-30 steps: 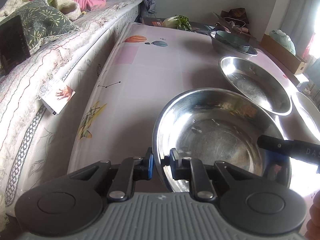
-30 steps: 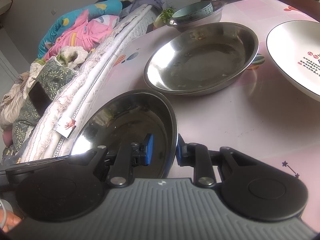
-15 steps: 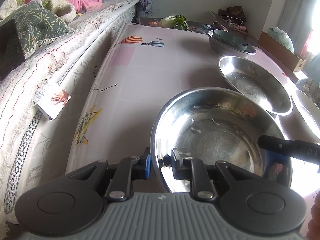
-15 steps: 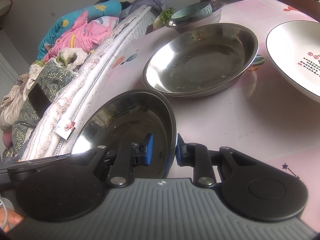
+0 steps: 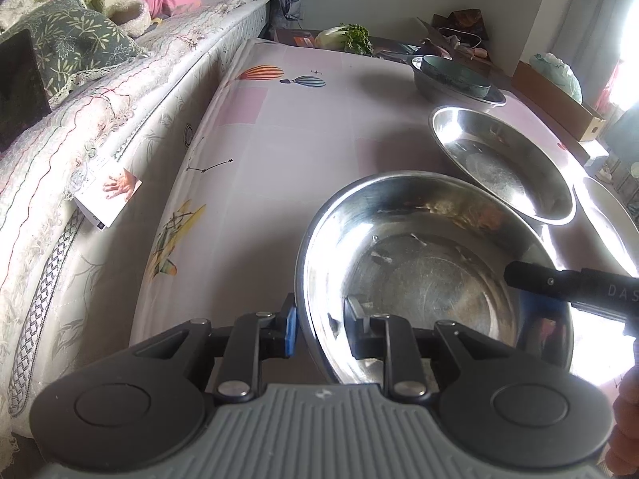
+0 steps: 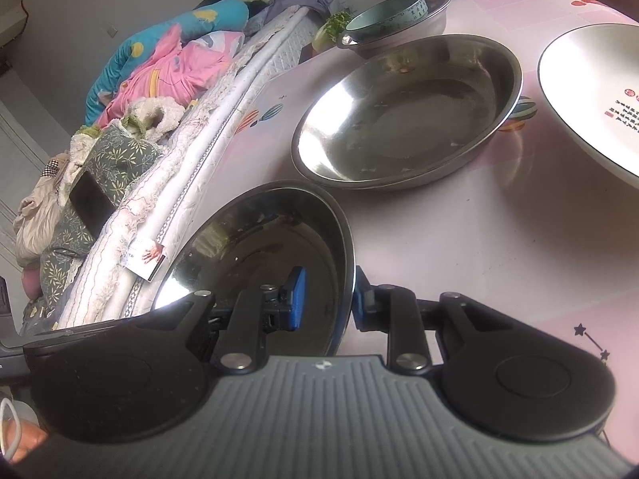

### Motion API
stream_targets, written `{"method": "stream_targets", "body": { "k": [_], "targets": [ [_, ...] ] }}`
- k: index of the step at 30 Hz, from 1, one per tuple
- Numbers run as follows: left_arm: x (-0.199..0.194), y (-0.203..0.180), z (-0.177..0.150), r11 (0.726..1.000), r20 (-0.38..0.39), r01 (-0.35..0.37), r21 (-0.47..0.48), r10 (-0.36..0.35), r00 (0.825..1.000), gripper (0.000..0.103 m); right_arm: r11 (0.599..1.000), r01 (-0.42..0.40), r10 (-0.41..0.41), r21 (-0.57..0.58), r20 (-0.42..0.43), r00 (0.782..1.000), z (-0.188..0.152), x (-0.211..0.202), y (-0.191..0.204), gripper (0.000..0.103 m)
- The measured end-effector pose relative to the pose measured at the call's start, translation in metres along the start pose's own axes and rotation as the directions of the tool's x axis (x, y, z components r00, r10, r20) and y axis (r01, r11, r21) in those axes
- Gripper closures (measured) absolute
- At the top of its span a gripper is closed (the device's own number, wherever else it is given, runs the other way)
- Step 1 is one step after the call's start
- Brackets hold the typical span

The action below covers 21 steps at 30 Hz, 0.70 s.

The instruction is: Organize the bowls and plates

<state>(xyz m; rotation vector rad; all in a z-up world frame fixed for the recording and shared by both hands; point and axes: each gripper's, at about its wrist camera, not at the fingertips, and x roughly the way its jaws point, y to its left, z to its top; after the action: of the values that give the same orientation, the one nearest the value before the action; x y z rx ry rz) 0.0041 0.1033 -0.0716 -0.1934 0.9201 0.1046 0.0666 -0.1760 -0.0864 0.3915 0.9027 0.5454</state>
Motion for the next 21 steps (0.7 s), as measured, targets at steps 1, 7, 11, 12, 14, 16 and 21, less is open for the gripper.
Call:
{"method": "stream_targets", "body": {
  "k": [1,7,11,12,14,16,21],
  "targets": [
    [-0.0010,0.0005,-0.0003,1.000,-0.002,0.001,-0.002,-0.001,1.000,0.080,1.000,-0.001,0.001,-0.002,-0.001,1.000,0.0002,0.0004,0.0002,0.080],
    [0.0007,-0.0014,0.0023,1.000,-0.001,-0.012,0.002,0.012,1.000,0.079,1.000,-0.001,0.001,-0.014,-0.002,1.000,0.0019,0.0021,0.0019,0.080],
    [0.0028,-0.0029,0.0041,1.000,0.000,-0.014,0.008,0.014,1.000,0.074,1.000,0.002,-0.002,-0.015,0.000,1.000,0.0025,0.0024,0.0018,0.080],
    [0.0033,-0.0032,0.0044,1.000,0.000,-0.016,0.009,0.016,1.000,0.074,1.000,0.002,-0.002,-0.016,0.001,1.000,0.0026,0.0024,0.0016,0.080],
    [0.0043,-0.0038,0.0047,1.000,0.000,-0.017,0.012,0.017,1.000,0.073,1.000,0.002,-0.002,-0.016,0.001,1.000,0.0027,0.0024,0.0016,0.080],
    [0.0050,-0.0043,0.0052,1.000,0.000,-0.018,0.016,0.018,1.000,0.072,1.000,0.002,-0.002,-0.016,0.001,1.000,0.0027,0.0025,0.0017,0.080],
    [0.0063,-0.0056,0.0063,1.000,0.004,-0.022,0.018,0.022,1.000,0.070,1.000,0.004,-0.004,-0.016,0.003,1.000,0.0044,0.0035,0.0004,0.080]
  ]
}}
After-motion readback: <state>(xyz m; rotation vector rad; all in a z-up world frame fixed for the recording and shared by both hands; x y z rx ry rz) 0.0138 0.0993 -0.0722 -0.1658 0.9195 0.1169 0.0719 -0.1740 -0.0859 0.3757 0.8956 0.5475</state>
